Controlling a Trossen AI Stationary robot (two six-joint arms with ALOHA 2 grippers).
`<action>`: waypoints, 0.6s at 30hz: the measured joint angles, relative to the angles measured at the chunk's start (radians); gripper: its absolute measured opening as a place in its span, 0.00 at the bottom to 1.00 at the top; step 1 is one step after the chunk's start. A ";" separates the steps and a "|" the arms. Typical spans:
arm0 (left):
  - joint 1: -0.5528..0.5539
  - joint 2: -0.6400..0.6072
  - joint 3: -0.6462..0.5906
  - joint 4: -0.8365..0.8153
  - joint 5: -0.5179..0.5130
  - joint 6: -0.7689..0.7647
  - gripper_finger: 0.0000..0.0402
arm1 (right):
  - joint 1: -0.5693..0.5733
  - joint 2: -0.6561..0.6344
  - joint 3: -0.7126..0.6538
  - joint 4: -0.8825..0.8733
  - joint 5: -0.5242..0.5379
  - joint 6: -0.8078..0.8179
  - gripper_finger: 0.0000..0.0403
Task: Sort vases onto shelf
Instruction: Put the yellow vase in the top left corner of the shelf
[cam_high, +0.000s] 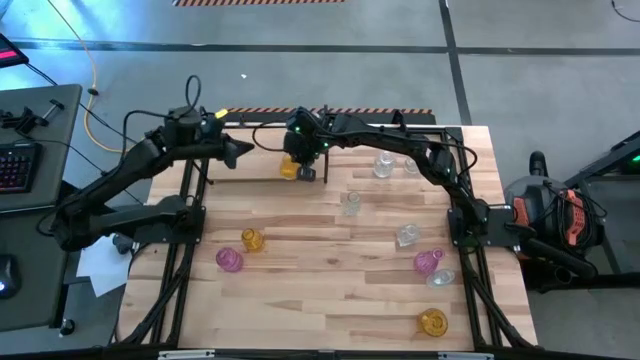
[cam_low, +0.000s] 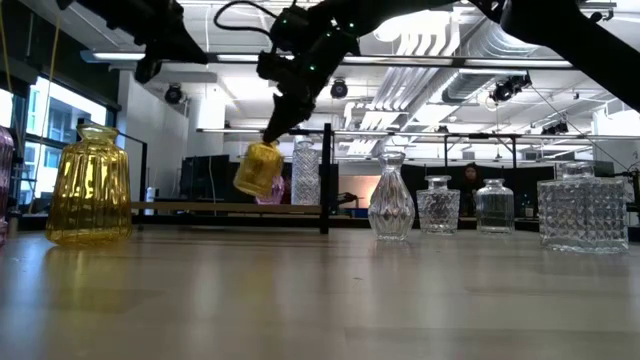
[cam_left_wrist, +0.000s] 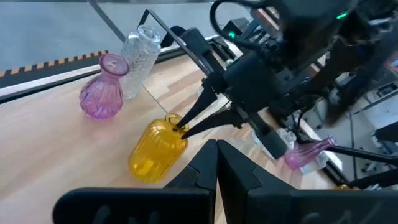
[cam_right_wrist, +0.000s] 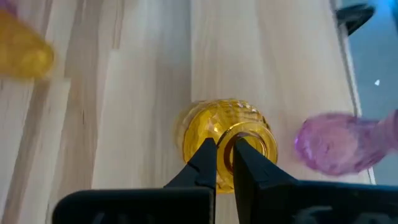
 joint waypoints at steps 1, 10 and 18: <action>0.000 -0.005 0.000 -0.005 0.000 -0.004 0.00 | -0.003 0.000 0.000 -0.020 0.002 -0.017 0.00; 0.000 -0.004 0.000 -0.011 -0.001 -0.029 0.00 | -0.024 0.000 0.000 -0.043 0.046 -0.095 0.00; 0.000 -0.004 0.000 -0.009 -0.005 -0.029 0.00 | -0.024 0.000 0.000 -0.034 0.018 -0.110 0.01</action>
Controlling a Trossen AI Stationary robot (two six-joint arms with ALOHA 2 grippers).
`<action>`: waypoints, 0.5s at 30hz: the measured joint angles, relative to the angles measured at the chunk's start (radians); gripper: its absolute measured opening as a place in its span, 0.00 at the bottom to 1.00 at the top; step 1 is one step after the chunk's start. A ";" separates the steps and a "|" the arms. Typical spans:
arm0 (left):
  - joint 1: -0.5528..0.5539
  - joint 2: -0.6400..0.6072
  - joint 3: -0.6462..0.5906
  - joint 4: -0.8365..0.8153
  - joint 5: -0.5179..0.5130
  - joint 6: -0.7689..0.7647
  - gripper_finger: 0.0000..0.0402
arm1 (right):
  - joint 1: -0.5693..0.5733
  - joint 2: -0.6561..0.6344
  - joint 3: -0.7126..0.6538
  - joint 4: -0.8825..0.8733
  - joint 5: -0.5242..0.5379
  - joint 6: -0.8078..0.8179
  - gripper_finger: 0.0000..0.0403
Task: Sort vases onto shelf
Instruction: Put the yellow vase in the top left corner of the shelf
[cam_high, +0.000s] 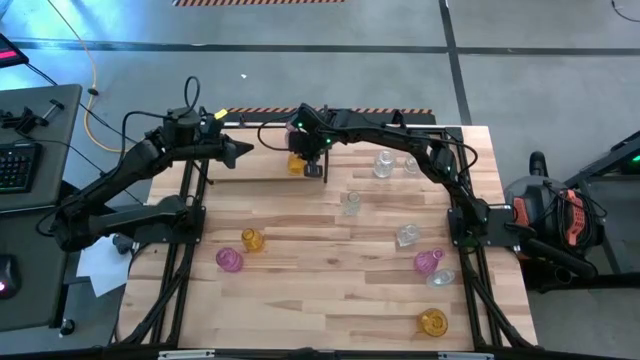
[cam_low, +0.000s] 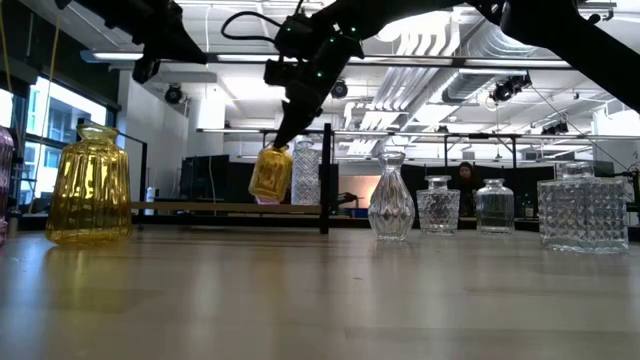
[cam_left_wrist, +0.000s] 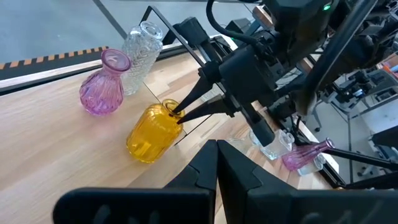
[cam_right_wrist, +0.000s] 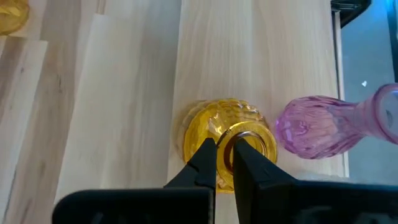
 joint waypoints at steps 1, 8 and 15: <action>0.000 0.000 0.000 0.000 -0.001 0.000 0.00 | 0.000 0.000 0.000 0.000 -0.001 0.000 0.02; 0.000 0.000 0.000 0.000 -0.001 0.000 0.00 | 0.000 0.000 0.000 0.002 -0.002 -0.007 0.08; 0.000 0.000 0.000 0.000 -0.001 0.001 0.00 | 0.001 0.000 0.000 0.004 -0.021 -0.034 0.10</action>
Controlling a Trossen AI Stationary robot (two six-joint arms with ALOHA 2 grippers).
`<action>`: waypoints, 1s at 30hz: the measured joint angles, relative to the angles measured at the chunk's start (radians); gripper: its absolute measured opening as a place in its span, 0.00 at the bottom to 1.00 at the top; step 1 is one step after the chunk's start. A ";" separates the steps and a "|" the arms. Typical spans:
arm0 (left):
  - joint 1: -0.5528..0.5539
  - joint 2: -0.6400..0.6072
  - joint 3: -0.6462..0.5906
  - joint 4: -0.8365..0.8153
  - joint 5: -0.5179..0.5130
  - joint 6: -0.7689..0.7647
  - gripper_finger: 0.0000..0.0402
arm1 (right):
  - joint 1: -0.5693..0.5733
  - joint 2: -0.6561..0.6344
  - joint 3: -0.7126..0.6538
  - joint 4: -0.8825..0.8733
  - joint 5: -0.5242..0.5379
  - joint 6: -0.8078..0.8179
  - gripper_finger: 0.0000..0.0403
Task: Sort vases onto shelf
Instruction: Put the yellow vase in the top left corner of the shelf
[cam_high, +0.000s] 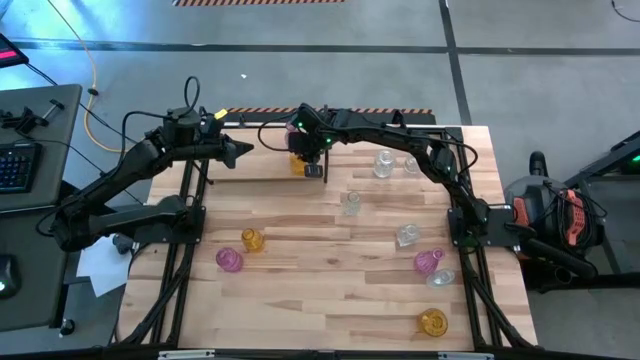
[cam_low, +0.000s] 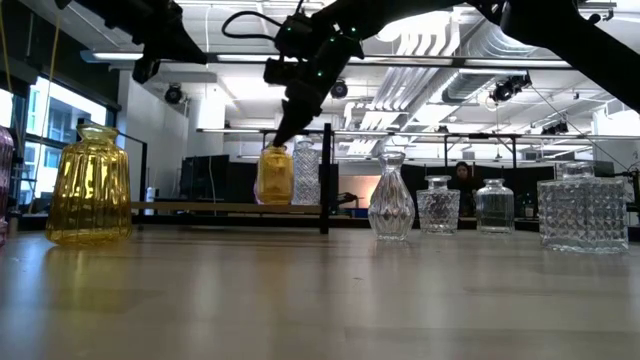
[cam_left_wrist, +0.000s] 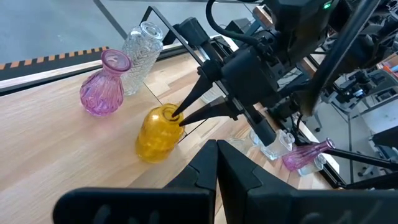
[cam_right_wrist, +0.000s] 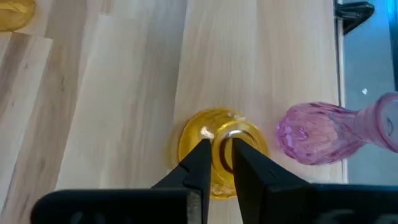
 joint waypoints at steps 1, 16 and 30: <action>0.000 0.000 0.000 0.000 0.000 0.000 0.00 | 0.000 0.000 0.000 0.000 -0.004 -0.002 0.10; 0.000 0.000 0.000 0.000 0.000 0.002 0.00 | 0.011 0.001 0.018 0.077 -0.002 0.035 0.10; -0.103 0.144 0.000 0.113 0.029 0.073 0.00 | 0.051 -0.199 0.116 0.200 0.097 0.299 0.10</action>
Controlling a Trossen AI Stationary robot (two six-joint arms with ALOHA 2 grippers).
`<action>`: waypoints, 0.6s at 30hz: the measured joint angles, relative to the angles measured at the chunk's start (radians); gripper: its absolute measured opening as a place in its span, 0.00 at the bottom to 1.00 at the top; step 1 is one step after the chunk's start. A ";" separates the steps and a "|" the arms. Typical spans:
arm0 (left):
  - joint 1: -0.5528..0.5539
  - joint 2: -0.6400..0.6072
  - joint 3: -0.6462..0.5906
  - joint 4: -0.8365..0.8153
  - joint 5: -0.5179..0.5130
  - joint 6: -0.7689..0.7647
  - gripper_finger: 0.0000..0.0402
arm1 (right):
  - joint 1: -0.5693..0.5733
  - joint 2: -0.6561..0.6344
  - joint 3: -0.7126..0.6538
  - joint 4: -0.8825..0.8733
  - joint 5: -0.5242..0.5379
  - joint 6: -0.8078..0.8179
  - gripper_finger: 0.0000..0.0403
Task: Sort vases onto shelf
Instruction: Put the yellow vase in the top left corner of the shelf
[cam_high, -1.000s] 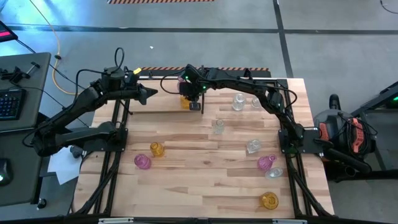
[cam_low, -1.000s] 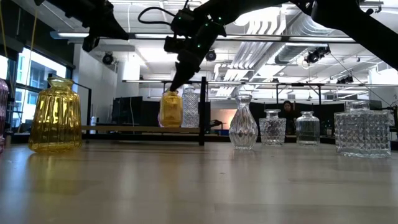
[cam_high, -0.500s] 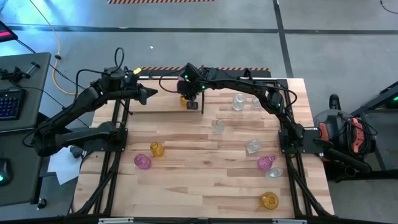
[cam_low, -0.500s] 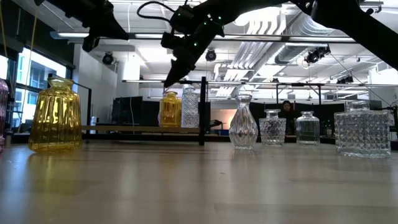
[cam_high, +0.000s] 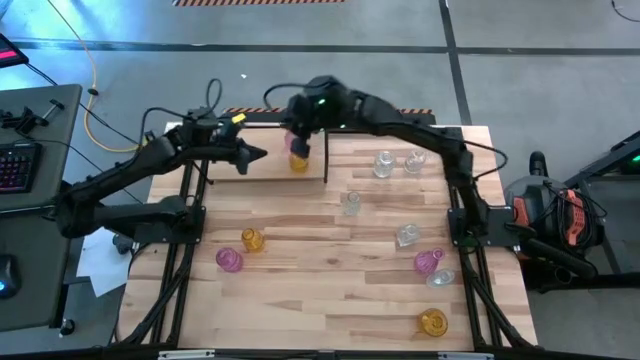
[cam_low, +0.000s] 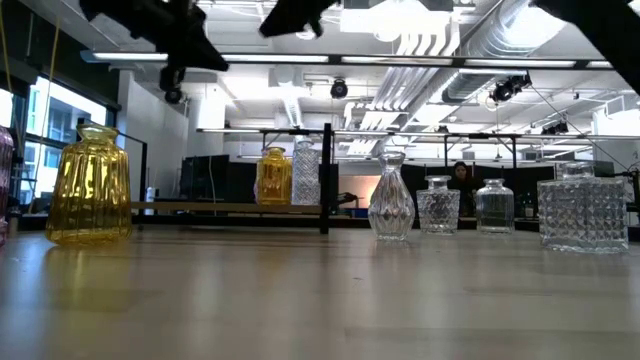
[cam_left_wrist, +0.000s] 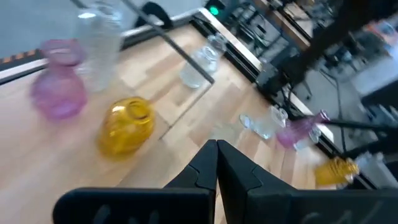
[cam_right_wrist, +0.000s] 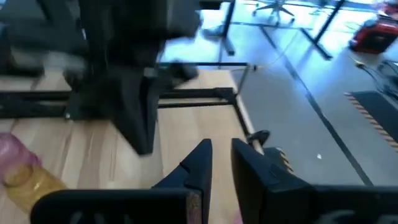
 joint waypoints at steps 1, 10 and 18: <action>-0.007 0.026 0.000 0.026 0.022 0.017 0.00 | -0.004 -0.023 0.000 -0.022 0.005 0.012 0.10; -0.042 0.256 0.133 0.054 0.174 0.388 0.03 | -0.024 -0.185 0.000 -0.292 -0.021 0.146 0.10; -0.037 0.451 0.337 -0.181 0.200 0.655 0.26 | -0.004 -0.256 0.000 -0.504 0.013 0.193 0.10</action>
